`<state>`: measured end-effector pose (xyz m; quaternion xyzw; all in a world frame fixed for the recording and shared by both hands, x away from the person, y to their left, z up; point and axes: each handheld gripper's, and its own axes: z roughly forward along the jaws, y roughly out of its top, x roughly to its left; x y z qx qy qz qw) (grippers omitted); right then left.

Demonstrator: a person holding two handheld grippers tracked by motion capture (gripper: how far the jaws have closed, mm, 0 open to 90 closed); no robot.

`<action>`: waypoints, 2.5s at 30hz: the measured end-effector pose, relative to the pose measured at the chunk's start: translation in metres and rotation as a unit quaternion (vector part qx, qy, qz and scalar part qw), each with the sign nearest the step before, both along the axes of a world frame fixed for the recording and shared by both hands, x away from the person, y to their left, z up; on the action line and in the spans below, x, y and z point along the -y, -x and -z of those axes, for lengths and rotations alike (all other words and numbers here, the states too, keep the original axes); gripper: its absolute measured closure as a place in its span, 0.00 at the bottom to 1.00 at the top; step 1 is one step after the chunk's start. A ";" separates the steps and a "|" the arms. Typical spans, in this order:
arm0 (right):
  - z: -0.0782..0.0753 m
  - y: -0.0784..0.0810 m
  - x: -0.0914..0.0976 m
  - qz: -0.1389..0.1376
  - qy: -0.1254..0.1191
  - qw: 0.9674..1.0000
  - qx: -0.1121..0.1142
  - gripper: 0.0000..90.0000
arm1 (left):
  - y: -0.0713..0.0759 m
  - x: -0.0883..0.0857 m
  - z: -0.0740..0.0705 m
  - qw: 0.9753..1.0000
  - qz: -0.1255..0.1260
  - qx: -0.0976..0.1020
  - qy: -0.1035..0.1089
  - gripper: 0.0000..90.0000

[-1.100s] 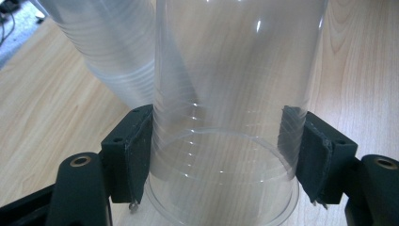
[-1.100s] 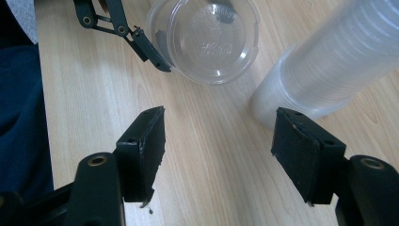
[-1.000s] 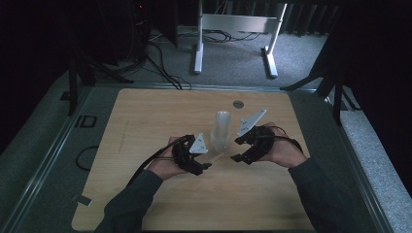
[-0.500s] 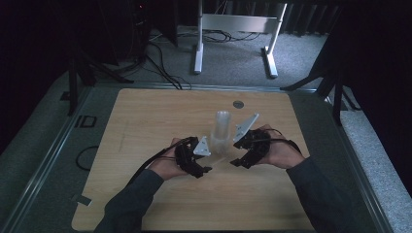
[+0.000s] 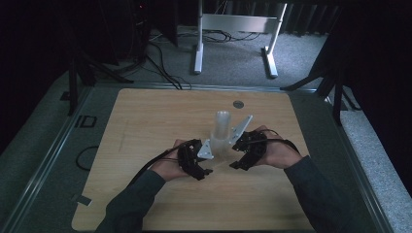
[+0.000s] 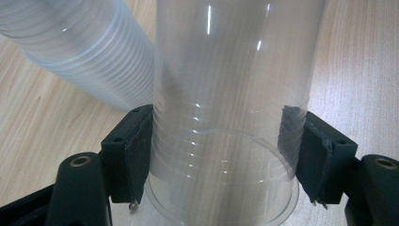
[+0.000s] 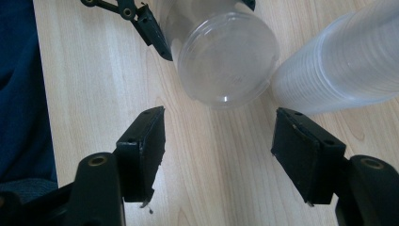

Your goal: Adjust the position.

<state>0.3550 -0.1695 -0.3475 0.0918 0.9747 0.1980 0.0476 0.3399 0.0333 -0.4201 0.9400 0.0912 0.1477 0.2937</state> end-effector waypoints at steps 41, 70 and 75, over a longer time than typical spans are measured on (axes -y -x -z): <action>0.013 -0.007 -0.016 -0.003 0.007 1.000 -0.027 0.31 | 0.010 0.018 0.003 0.999 0.020 0.028 -0.026 0.33; 0.017 -0.007 -0.020 -0.005 0.000 1.000 -0.028 0.46 | 0.010 0.021 0.001 0.999 0.013 0.037 -0.020 0.30; 0.016 -0.007 -0.019 -0.005 -0.006 1.000 -0.027 0.46 | 0.009 0.019 0.000 0.999 0.010 0.036 -0.011 0.27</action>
